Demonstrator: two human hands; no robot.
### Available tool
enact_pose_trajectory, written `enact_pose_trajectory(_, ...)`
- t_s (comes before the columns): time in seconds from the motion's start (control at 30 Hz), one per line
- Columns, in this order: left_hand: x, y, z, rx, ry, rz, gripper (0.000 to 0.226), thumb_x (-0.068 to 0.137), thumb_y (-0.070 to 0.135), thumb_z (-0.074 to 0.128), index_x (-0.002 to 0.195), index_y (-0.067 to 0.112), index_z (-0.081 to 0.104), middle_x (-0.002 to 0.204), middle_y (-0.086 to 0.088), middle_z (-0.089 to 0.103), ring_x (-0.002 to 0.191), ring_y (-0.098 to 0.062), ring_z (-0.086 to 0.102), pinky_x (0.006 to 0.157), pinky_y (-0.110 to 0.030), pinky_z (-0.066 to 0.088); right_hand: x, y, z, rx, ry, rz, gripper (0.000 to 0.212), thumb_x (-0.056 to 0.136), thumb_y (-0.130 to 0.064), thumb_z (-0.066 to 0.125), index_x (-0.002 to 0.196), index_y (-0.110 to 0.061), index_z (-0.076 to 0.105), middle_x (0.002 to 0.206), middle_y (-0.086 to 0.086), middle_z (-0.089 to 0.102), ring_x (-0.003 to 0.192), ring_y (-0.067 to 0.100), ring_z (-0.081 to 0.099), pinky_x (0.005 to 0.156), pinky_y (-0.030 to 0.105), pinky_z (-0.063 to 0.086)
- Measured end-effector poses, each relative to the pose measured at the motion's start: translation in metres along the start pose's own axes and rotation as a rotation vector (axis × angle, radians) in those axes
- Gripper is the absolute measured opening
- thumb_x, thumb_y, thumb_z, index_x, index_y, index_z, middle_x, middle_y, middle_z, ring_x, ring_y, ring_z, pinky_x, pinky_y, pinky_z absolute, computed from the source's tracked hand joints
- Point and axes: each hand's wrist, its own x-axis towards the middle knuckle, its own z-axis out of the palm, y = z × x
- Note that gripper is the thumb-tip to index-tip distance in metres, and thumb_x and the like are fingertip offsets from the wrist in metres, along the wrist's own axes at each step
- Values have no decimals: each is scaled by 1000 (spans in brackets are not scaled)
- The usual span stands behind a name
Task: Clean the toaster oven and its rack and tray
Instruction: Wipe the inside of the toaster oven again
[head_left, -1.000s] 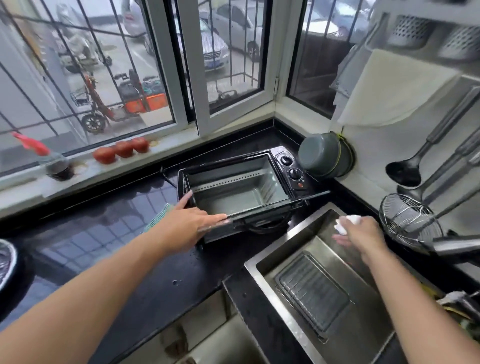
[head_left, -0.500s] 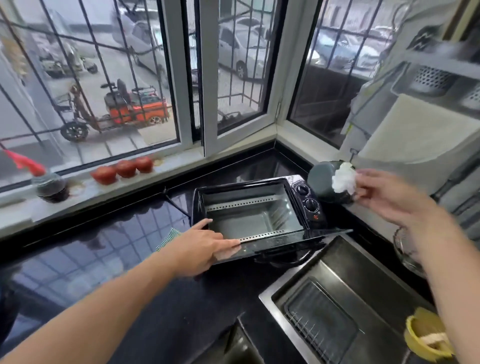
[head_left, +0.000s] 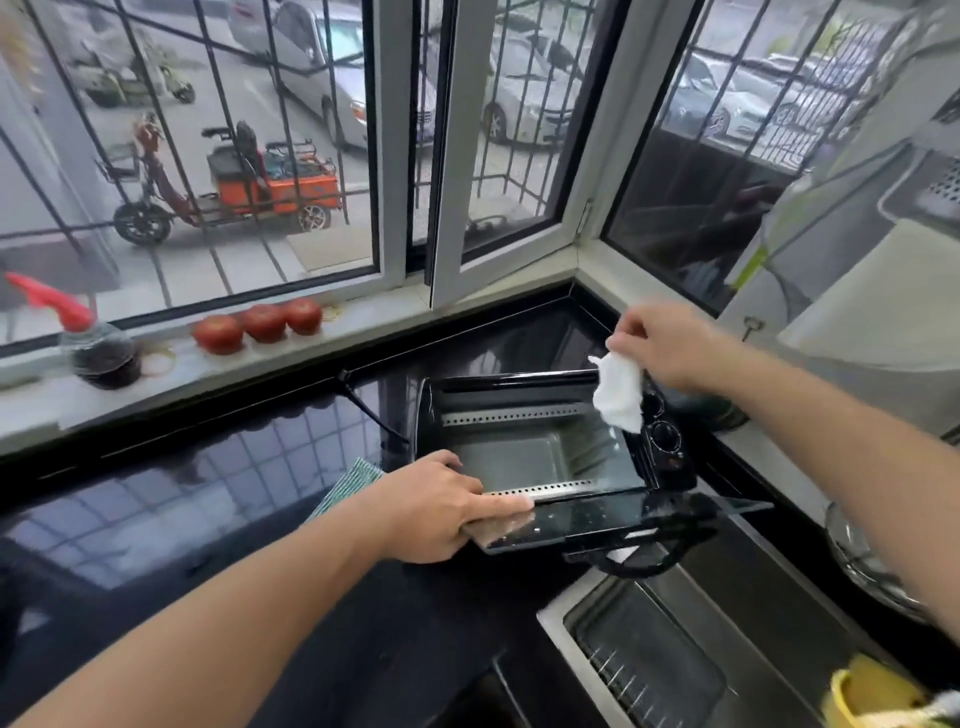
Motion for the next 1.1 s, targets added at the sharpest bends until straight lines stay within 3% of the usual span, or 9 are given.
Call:
enact_pose_trajectory(0.13,-1,-7,7,-30,54,4,68,99,28,44,160,46,22,86,11,62,79,-11,56,113,-30,34,8,-16,51,-174,-129,-219,20,102,-39,42,95,-22,50,87,3,61,73,25,59,66,43,49)
enact_pose_trajectory(0.27,-4,2,7,21,25,-18,69,95,26,53,159,39,29,88,8,61,81,-14,58,113,-34,34,17,-13,85,-275,-165,-431,18,103,-38,36,102,-21,42,90,7,62,77,33,59,69,44,50)
enact_pose_trajectory(0.4,-6,13,2,-2,-14,-73,60,100,25,41,158,35,31,90,4,61,82,-18,59,115,-40,34,14,7,119,-665,-536,-408,29,94,-20,44,121,-13,46,112,12,63,98,35,62,74,39,49)
enact_pose_trajectory(0.57,-8,22,3,32,-68,-129,65,96,29,17,159,38,26,102,3,64,92,-19,61,120,-39,25,29,-9,174,-584,-794,-355,12,85,-4,51,90,-8,62,92,15,66,83,33,63,65,31,47)
enact_pose_trajectory(0.7,-9,24,6,53,-62,-116,63,102,22,47,159,39,27,96,6,60,89,-17,59,120,-40,27,77,6,243,-522,-931,-225,18,83,-14,58,97,-8,68,98,9,68,81,24,60,63,25,53)
enact_pose_trajectory(0.77,-8,25,7,11,-66,-136,63,103,21,50,159,40,27,96,6,59,90,-17,57,122,-40,24,85,13,263,-525,-1016,-204,35,85,-25,51,108,-5,68,111,13,69,81,27,63,69,34,57)
enact_pose_trajectory(0.87,-6,24,1,-97,-76,-214,58,106,23,45,159,42,29,100,5,58,96,-19,57,125,-38,15,90,9,277,-391,-971,-86,34,95,-28,46,113,-5,64,116,14,67,80,28,65,66,34,54)
enact_pose_trajectory(1.0,-7,22,-1,-128,-67,-221,58,102,35,23,158,41,34,95,7,56,91,-18,56,122,-36,15,96,12,269,-340,-666,62,45,100,-19,32,139,-1,48,143,17,49,129,33,50,105,36,43)
enact_pose_trajectory(1.1,-5,22,0,-109,-56,-211,59,100,40,20,157,42,35,95,6,58,91,-18,57,121,-35,16,87,12,267,-513,-624,82,54,101,-28,29,148,0,32,150,24,34,139,40,32,116,46,26)
